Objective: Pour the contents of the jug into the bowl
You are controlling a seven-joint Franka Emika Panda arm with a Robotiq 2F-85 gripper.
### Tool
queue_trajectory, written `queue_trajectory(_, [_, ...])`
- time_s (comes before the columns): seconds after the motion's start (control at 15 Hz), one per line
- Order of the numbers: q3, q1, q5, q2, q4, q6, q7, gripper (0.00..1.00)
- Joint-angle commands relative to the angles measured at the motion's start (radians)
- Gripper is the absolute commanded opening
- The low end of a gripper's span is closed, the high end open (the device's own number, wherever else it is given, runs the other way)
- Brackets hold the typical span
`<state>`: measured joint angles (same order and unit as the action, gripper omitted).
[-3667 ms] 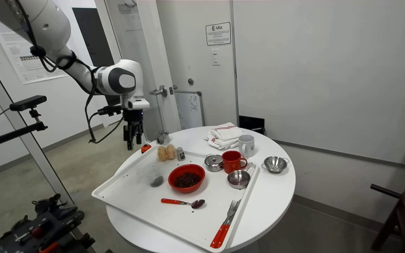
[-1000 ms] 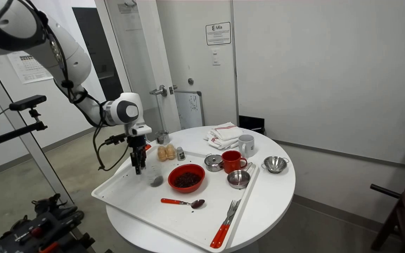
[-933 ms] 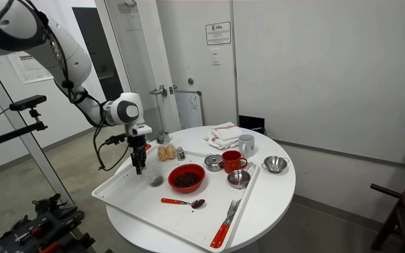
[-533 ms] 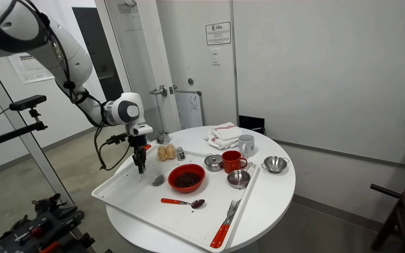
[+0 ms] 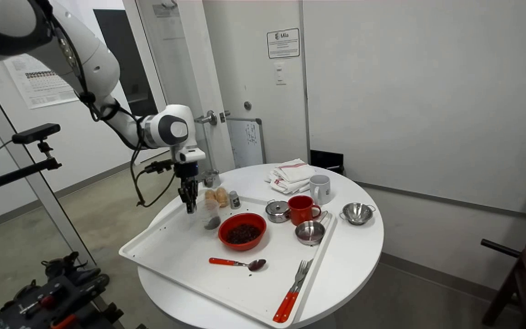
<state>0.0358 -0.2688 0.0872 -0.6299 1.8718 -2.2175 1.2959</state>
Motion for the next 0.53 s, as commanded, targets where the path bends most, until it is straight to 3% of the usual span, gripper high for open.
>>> queue_trajectory(0.0, [0.020, 0.003, 0.001, 0.044, -0.082, 0.189, 0.028, 0.09])
queue_trajectory(0.47, [-0.012, 0.101, -0.095, 0.011, -0.351, 0.493, -0.069, 0.09])
